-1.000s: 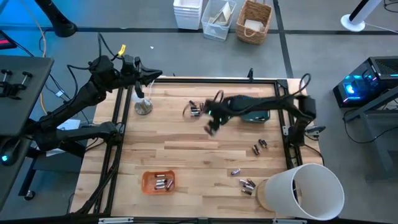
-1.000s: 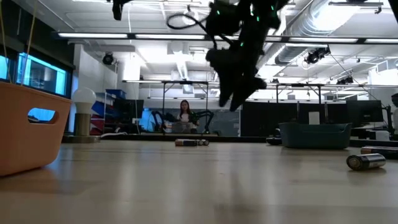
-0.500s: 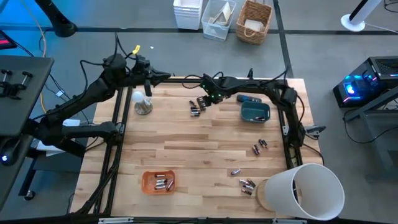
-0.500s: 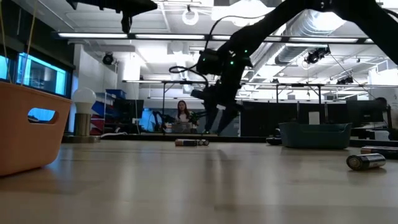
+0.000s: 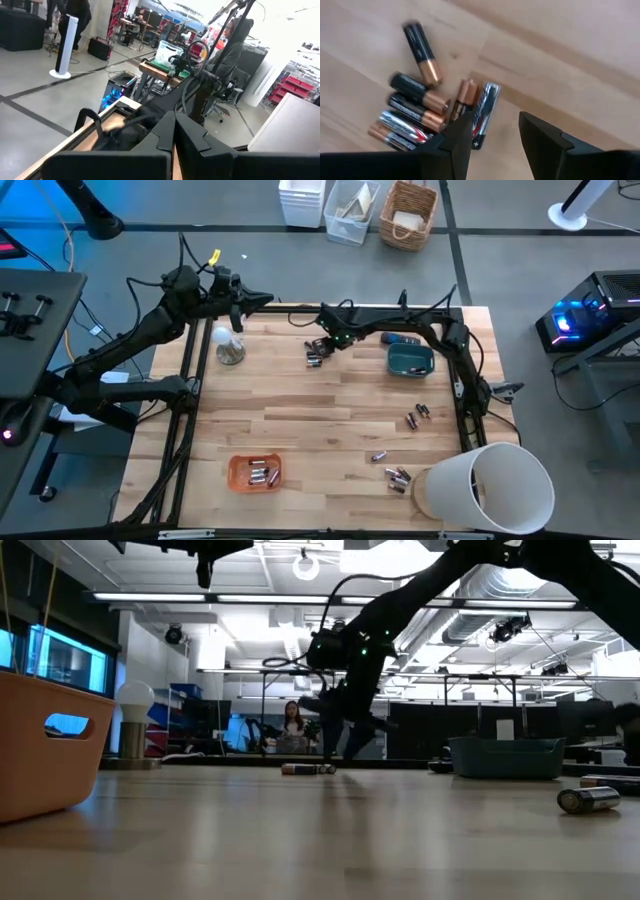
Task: Sort batteries
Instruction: Put the silver battery into the orange bin
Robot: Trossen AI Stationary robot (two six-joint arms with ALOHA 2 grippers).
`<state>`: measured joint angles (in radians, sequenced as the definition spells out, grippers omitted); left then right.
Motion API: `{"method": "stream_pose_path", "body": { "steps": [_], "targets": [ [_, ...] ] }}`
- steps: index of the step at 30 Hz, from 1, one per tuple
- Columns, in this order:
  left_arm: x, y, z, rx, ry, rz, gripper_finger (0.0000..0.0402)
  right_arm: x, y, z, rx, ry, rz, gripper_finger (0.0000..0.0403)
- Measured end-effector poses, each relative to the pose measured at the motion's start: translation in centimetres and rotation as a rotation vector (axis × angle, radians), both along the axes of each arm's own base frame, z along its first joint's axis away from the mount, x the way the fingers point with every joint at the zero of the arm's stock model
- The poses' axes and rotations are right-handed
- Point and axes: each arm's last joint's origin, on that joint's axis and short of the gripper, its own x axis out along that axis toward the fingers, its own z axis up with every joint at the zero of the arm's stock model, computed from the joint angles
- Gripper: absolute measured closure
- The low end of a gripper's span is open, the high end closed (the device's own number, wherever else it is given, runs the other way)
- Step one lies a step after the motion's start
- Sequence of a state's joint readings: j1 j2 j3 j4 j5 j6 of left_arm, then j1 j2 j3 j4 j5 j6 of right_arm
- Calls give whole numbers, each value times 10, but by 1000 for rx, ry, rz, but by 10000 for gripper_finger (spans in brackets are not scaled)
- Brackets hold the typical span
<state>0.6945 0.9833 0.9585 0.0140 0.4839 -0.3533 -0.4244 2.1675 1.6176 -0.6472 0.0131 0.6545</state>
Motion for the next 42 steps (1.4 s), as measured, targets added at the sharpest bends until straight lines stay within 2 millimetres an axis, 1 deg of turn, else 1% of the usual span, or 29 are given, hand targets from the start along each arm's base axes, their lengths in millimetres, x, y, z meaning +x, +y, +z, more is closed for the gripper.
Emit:
{"method": "stream_pose_path", "body": {
  "steps": [6,10,13,15,16,17,19,20,23,25,26,28,30,33,36,37,38,40,42],
  "targets": [
    [0,0,0,15,3,0,401,5,6,-13,27,9,-47,247],
    [0,0,0,15,4,-1,401,7,10,-18,13,34,-83,247],
    [0,0,0,15,4,-2,402,7,14,-21,-17,80,-35,253],
    [0,0,0,23,6,-2,401,6,17,-22,-39,116,21,270],
    [0,0,0,31,7,-3,402,6,20,-23,-47,137,43,286],
    [-1,-1,1,40,7,-3,402,5,22,-24,-55,155,67,306],
    [-4,-2,3,57,-6,0,402,3,26,-23,-56,183,120,361],
    [-6,-3,6,67,-17,4,402,1,29,-22,-51,209,157,369],
    [-14,-5,11,92,-39,23,402,-2,40,-10,-62,225,230,370],
    [-20,-7,14,100,-48,38,402,-8,47,6,-67,232,269,370],
    [-23,-7,16,106,-54,45,402,-8,49,19,-97,195,283,370],
    [-27,-9,18,114,-62,54,401,-7,55,51,-159,99,317,370],
    [-29,-10,18,113,-61,57,401,-9,61,74,-198,18,379,370],
    [-29,-10,16,75,-51,56,402,-1,74,95,-211,-170,553,370],
    [-29,-10,12,35,-21,55,401,12,95,115,-182,-429,766,370],
    [-29,-10,10,14,-6,54,401,16,104,118,-172,-482,825,370],
    [-29,-10,8,-10,7,52,402,20,113,116,-157,-516,880,370],
    [-28,-11,4,-44,35,47,402,29,134,107,-130,-544,973,370],
    [-27,-14,0,-62,71,34,401,36,159,97,-106,-551,1042,370]
  ]
}}
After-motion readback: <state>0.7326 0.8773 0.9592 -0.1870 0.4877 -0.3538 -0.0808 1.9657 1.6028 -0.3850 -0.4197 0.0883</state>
